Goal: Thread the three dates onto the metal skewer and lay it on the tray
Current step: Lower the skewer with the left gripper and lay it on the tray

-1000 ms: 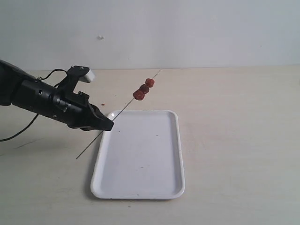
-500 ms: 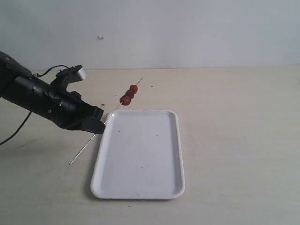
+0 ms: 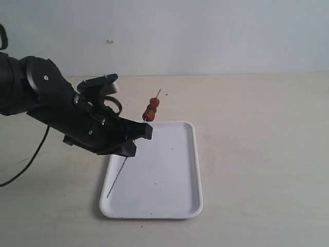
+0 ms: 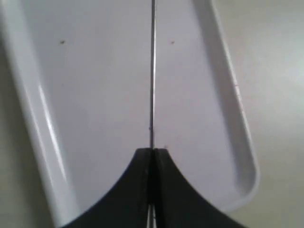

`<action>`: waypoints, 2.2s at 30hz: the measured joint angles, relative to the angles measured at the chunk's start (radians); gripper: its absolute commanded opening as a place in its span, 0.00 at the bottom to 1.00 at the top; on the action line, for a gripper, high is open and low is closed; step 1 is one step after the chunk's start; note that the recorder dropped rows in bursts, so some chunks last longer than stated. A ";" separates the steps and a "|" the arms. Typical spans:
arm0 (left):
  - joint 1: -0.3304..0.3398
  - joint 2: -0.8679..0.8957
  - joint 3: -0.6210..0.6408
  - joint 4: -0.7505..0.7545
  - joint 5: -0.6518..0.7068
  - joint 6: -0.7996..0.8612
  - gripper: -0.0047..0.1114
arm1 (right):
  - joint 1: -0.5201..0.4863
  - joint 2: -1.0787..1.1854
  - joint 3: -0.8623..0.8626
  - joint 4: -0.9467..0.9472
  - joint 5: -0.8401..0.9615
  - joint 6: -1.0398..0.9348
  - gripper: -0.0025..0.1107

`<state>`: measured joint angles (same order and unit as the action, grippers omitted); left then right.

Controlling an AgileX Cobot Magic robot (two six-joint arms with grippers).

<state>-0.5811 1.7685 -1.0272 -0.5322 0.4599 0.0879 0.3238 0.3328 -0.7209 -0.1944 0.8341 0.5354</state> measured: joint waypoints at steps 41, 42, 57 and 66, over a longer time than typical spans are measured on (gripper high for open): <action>-0.209 0.205 -0.027 0.629 -0.146 -0.933 0.43 | 0.000 -0.143 0.064 0.119 0.080 -0.167 0.02; -0.209 0.205 -0.027 0.629 -0.146 -0.933 0.45 | 0.000 -0.143 0.064 0.119 0.080 -0.167 0.02; -0.209 0.177 -0.028 0.629 -0.092 -0.915 0.57 | 0.000 -0.143 0.064 0.119 0.080 -0.167 0.02; -0.209 0.160 -0.028 0.644 -0.086 -0.909 0.40 | 0.000 -0.143 0.064 0.119 0.082 -0.179 0.02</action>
<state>-0.7898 1.9286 -1.0552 0.1123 0.3742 -0.8208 0.3238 0.1897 -0.6570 -0.0758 0.9163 0.3566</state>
